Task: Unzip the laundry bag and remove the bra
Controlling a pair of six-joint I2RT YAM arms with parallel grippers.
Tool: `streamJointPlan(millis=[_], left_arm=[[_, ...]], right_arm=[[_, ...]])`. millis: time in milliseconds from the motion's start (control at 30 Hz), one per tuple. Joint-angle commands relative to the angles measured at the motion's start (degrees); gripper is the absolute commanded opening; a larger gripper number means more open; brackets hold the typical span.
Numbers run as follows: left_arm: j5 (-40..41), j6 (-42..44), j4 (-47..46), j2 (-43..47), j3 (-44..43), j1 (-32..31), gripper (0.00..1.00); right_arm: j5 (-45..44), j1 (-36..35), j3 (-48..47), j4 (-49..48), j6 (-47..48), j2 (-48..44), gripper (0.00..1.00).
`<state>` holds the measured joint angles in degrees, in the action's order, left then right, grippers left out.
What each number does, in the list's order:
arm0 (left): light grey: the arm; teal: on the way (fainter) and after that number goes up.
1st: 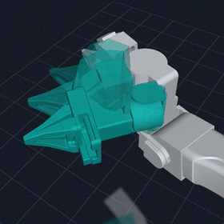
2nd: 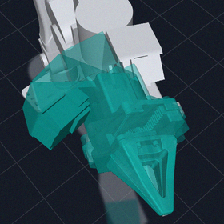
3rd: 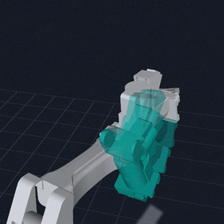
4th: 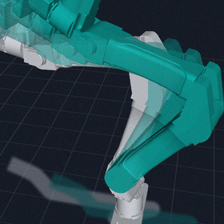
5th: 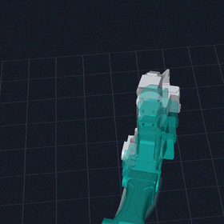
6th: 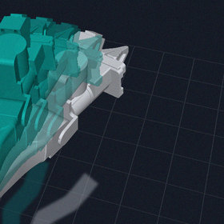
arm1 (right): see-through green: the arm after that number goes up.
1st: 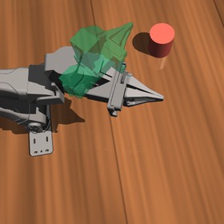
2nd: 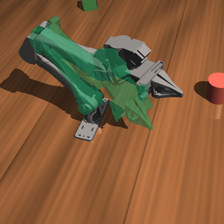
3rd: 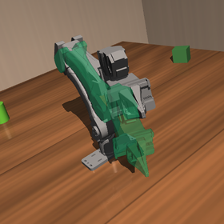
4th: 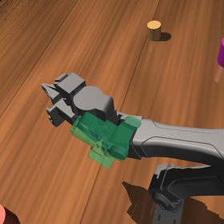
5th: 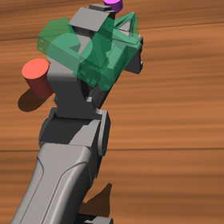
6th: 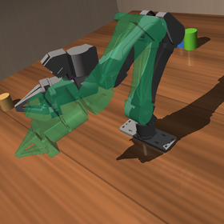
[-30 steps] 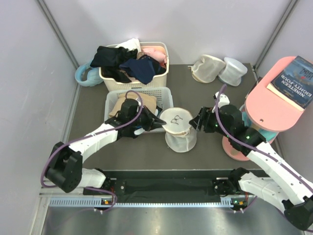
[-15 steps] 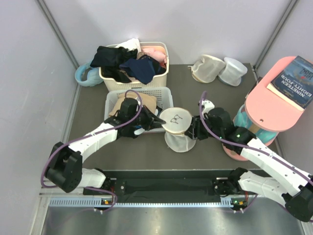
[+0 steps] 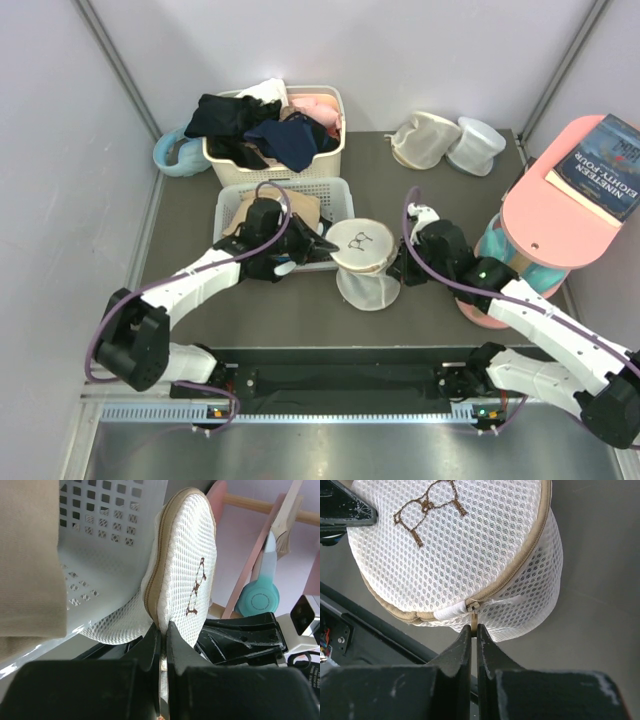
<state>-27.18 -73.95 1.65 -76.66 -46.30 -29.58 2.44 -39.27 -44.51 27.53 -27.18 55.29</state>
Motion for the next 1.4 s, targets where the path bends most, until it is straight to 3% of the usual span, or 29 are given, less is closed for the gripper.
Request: streamJointPlan(millis=[0,267,367,400,467,533,633,733,933,1033,1367], left_arm=[[-0.33,4.06,0.54,-3.39,-5.28,1.02,0.00],[-2.52,14.00,7.48,-15.34,-21.18,0.49,0.00],[-4.63,15.24,5.83,-19.47,-24.88,0.58,0.03],[-6.20,14.98,4.34,-20.53,-25.41,0.49,0.29],[-7.18,15.24,4.93,-22.64,-27.78,0.40,0.58],[-5.97,17.52,9.91,-22.31,-28.93,0.23,0.75],[0.53,21.21,18.95,-16.09,-26.74,-0.30,0.86],[4.93,20.70,22.34,-8.46,-21.30,-1.00,0.90],[7.75,10.07,18.66,1.68,-11.71,-6.44,0.91],[7.84,5.41,14.70,2.75,-9.16,-8.12,0.90],[6.87,2.32,9.08,0.90,-5.38,-10.76,0.86]], right_arm=[[-3.93,-0.72,-2.07,2.88,0.55,-3.07,0.00],[-4.55,-0.81,-3.56,7.63,0.73,-6.42,0.00],[-3.40,-1.16,-4.00,7.80,-0.41,-6.86,0.00],[-3.58,-1.86,-4.44,7.89,-0.85,-6.69,0.00],[-4.28,-2.04,-4.53,7.80,-2.17,-6.33,0.00],[-4.98,-2.39,-4.97,7.36,-3.05,-5.46,0.00],[-5.07,-3.01,-5.67,5.96,-5.16,-3.79,0.00],[-4.90,-4.41,-6.11,3.77,-5.87,-2.12,0.00],[-4.81,-8.89,-7.69,2.27,-4.11,2.36,0.00],[-5.25,-11.27,-7.78,1.22,-4.72,3.16,0.00],[-6.92,-18.99,-6.82,-4.14,-9.29,3.78,0.00]])
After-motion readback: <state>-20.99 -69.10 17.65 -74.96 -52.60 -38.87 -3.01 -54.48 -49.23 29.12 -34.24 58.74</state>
